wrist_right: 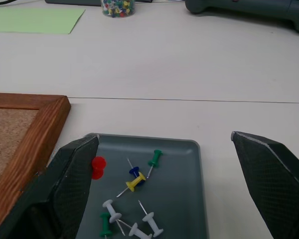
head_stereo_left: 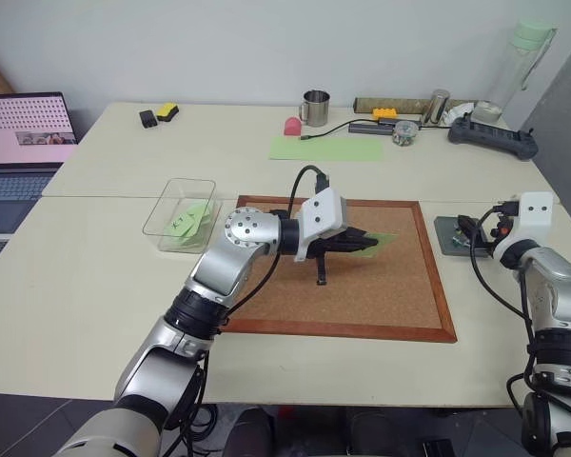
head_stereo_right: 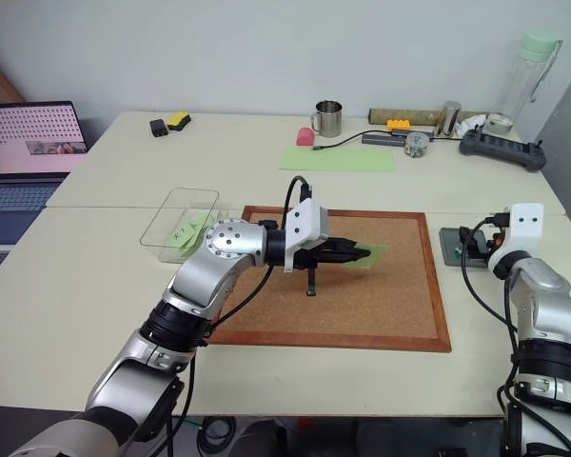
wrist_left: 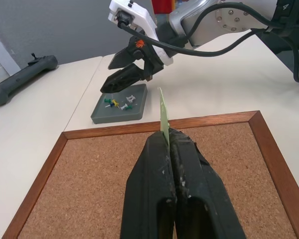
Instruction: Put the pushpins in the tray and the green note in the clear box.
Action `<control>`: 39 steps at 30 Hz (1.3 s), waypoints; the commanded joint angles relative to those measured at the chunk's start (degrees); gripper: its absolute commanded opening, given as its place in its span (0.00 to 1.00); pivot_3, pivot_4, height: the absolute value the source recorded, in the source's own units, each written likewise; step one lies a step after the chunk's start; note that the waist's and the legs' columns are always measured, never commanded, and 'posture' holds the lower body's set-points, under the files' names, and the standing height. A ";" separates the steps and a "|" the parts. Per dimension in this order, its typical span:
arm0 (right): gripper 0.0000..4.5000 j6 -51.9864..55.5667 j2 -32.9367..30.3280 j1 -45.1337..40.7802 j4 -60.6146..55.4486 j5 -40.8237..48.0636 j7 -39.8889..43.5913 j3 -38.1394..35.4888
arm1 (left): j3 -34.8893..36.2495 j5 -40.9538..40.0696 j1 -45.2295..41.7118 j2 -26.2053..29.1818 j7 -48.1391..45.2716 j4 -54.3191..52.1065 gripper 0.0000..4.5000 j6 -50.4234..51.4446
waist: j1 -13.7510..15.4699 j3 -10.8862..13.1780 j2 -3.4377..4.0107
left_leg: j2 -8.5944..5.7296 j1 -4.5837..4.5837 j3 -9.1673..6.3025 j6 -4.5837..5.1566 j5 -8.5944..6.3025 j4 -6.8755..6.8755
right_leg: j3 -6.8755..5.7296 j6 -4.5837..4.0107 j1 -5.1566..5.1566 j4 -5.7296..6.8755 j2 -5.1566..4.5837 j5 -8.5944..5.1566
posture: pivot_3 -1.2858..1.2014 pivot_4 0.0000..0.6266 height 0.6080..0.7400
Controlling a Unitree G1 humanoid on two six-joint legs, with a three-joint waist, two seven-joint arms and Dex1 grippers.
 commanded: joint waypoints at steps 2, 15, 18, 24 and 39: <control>0.99 -2.38 -1.43 -1.09 -0.06 -0.47 -0.07 -0.42 | 1.30 -1.08 -0.72 -0.17 -0.21 -2.64 0.00 -0.16 | -0.01 0.00 0.00 | 0.00 0.00 0.00 0.00 0.00 0.00 | 0.00 0.00 0.00 0.00 0.00 0.00 | 0.52 0.24 1.00; 0.99 -14.50 -6.43 1.45 1.97 -9.67 2.05 6.38 | 1.54 -0.93 -1.00 -0.28 -0.13 -2.41 0.00 -0.51 | -0.01 0.00 0.00 | 0.00 0.00 0.01 0.00 0.00 0.00 | 0.00 0.00 0.00 -0.01 0.00 0.00 | 0.52 0.24 1.00; 0.99 -19.16 -8.22 2.40 2.95 -12.60 2.44 8.56 | 1.63 -0.85 -1.00 -0.29 -0.03 -2.40 0.00 -0.51 | -0.03 0.00 0.00 | 0.00 0.01 0.02 0.00 0.00 0.00 | 0.01 0.00 0.00 -0.01 0.00 0.00 | 0.52 0.24 1.00; 0.99 -27.19 -11.35 3.53 5.04 -17.85 2.65 11.99 | 1.64 -0.90 -1.04 -0.41 -0.05 -2.40 0.00 -0.36 | -0.02 0.00 0.00 | 0.00 0.01 0.04 -0.01 0.00 0.01 | 0.03 0.00 0.00 -0.01 0.00 0.00 | 0.52 0.24 1.00; 0.99 -32.45 -9.22 2.99 3.19 -13.53 6.27 10.71 | 4.54 -3.40 -1.63 -0.88 1.25 -2.27 0.00 2.21 | -0.02 0.00 -0.01 | 0.00 0.02 0.06 -0.02 0.01 0.02 | 0.04 0.00 0.00 -0.01 0.00 0.00 | 0.52 0.24 1.00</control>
